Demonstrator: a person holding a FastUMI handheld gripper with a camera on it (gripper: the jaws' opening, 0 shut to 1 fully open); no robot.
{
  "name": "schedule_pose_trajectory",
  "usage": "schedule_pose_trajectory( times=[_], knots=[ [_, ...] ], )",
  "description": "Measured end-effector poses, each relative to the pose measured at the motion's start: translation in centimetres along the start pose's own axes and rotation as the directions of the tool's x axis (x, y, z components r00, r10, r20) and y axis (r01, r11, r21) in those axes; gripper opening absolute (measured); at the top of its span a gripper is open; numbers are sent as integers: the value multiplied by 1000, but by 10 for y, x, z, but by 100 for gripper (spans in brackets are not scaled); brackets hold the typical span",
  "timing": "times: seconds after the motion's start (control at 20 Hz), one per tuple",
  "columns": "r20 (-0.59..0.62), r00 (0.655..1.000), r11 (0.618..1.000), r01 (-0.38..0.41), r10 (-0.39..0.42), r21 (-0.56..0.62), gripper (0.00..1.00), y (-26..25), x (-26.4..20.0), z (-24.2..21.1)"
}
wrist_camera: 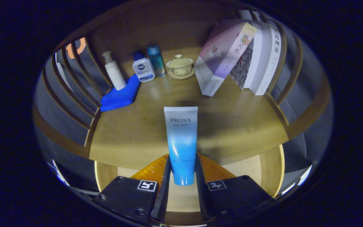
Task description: Pull open the drawer, take out the items inside it, and place them on the countertop above the cabinet.
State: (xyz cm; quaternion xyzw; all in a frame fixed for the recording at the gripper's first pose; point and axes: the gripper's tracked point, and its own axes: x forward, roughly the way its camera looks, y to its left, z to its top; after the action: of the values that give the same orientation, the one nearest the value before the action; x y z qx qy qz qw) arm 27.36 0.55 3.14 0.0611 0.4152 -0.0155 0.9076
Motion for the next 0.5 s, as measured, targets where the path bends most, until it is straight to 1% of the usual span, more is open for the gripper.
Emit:
schedule_pose_trajectory(
  times=[0.25,0.5],
  knots=[
    [23,1000,1000,-20,20,-2,44,11,20,8],
    [39,999,999,-29,27,39,44,8,28,9]
  ],
)
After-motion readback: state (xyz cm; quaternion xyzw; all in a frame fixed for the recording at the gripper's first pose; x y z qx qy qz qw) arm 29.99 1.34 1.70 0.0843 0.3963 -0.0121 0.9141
